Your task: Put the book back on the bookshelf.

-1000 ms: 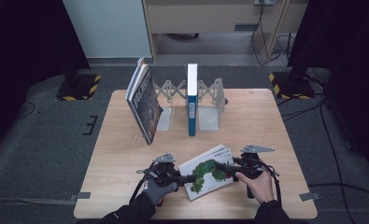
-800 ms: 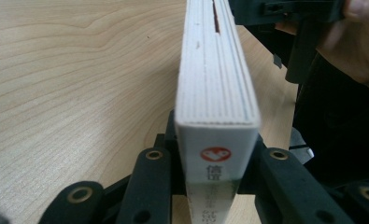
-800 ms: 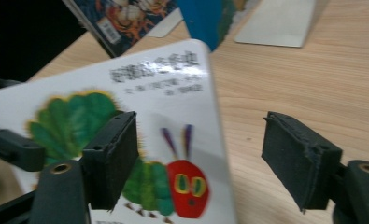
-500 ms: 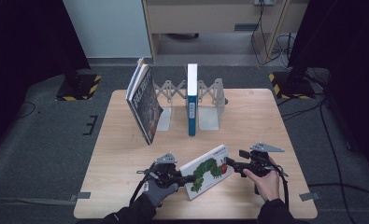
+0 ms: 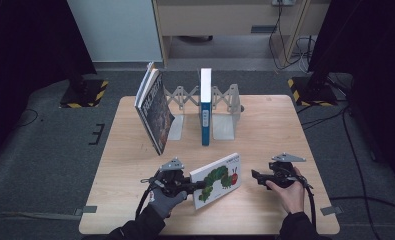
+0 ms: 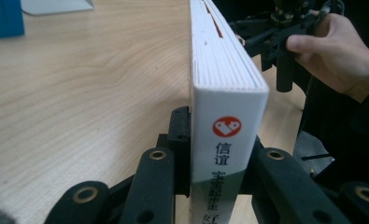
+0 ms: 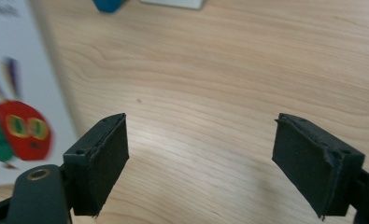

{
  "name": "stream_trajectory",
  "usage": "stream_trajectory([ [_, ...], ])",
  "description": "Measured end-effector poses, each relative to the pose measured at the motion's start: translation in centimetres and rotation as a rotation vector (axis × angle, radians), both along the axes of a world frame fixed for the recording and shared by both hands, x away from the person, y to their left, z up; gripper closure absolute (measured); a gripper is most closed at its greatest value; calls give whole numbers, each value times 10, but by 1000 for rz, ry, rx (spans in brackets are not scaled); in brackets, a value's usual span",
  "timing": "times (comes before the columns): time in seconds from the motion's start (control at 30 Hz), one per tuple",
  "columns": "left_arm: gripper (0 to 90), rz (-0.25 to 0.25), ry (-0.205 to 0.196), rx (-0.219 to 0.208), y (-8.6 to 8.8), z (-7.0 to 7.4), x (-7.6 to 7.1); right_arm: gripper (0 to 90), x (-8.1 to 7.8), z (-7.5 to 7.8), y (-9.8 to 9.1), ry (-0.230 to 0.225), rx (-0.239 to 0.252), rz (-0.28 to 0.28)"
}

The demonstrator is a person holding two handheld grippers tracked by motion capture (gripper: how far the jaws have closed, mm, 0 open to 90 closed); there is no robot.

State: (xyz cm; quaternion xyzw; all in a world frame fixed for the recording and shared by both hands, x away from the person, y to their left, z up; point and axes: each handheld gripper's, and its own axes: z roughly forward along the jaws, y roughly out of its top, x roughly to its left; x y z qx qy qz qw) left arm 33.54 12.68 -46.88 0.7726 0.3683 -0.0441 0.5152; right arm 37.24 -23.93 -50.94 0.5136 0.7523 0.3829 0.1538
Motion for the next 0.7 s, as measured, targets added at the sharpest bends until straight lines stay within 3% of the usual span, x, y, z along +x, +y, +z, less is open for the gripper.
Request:
stream_trajectory([
  [0.17, 744, 26, -15, -31, 8, 10, 3, 172, 4, -7, -5, 36, -53, -12],
  [0.3, 745, 47, -26, -45, 13, 17, 5, 165, 5, -10, -6, 50, -69, -19],
  [0.57, 744, 82, -71, -33, 19, 30, 7, 145, 6, -16, -5, 90, -111, -13],
  [0.7, 745, 93, -90, -32, 19, 36, 10, 137, 6, -17, -4, 80, -128, -8],
])
